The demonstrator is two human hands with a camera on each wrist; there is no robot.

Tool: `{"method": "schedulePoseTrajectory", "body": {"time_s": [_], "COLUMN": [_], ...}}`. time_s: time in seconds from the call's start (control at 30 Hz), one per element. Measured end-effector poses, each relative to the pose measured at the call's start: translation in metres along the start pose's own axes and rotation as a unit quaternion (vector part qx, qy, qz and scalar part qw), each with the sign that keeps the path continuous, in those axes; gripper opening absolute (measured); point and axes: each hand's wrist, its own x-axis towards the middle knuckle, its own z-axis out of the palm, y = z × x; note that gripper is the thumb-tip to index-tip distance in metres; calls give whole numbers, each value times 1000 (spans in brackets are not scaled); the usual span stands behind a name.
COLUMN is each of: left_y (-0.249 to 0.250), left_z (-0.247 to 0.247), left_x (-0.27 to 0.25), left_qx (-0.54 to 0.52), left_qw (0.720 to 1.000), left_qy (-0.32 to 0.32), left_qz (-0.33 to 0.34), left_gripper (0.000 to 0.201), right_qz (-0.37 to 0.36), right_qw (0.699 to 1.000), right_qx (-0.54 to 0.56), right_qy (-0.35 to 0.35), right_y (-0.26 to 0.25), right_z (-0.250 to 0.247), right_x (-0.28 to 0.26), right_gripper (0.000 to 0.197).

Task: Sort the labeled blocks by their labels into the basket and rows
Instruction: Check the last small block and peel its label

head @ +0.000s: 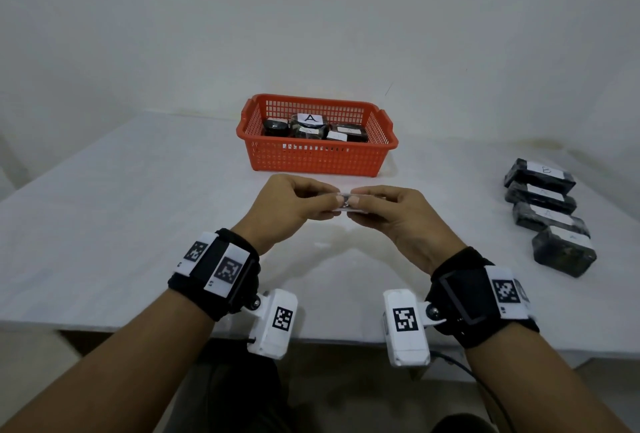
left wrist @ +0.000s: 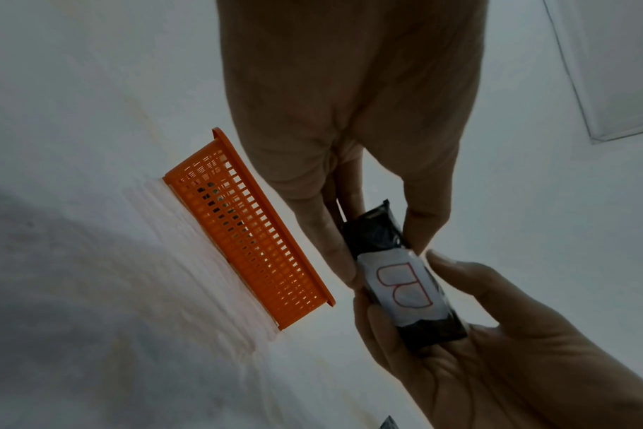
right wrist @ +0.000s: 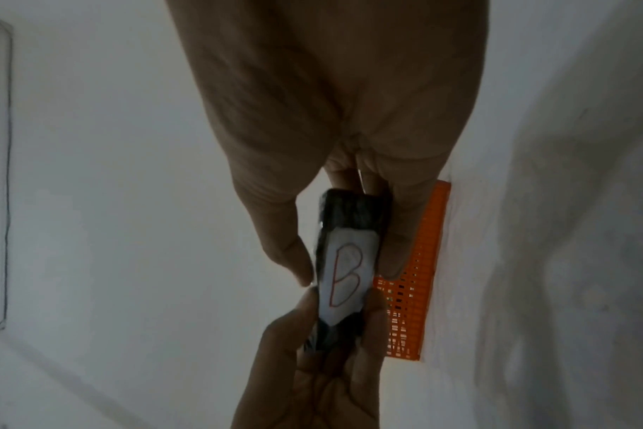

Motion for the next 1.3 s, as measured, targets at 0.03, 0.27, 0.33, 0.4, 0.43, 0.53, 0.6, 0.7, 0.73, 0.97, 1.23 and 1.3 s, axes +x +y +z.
{"method": "schedulePoseTrajectory", "body": {"time_s": [0.03,0.27,0.33,0.4,0.43,0.53,0.6,0.7,0.73,0.97,1.23,1.3], "left_y": [0,1,2,3,3,3,3,5,5,3,3,3], "left_z": [1,-1,-4,-4,-4,-3,-4,-1,-1,-4,-1,1], "left_x": [0,-3,-2,-3,-3,-4,-4,-4,-4,-4,-3,-2], "left_qx": [2,-21,-23,-23,-25,-24,12,32,29,36,11,-5], "left_qw": [1000,1000,1000,1000,999,999,1000,999,1000,999,999,1000], "left_qy": [-2,-4,8,2,-4,-11,5,11,5,-6,-31,-19], "left_qz": [2,-5,-10,-15,-20,-24,-8,10,10,4,5,-7], "left_gripper": [20,21,19,21,23,24,25,29,31,35,42,29], "right_qz": [-6,-18,-12,-14,-16,-22,-22,-20,-22,-18,12,0], "right_qw": [1000,1000,1000,1000,999,998,997,996,995,997,1000,1000], "right_qx": [-7,-8,-6,-19,-30,-53,-67,-88,-98,-70,12,5], "right_qy": [-1,5,6,9,12,15,11,8,14,16,26,28], "right_y": [0,-2,-2,-2,-2,-3,-3,-2,-1,1,-2,-3], "right_z": [1,0,-3,-6,-8,-10,-8,-4,-3,-3,-6,-6], "right_x": [0,0,-1,-3,-3,-3,-3,-2,-2,-4,-7,-6], "right_gripper": [24,23,22,21,21,19,19,26,28,32,11,13]}}
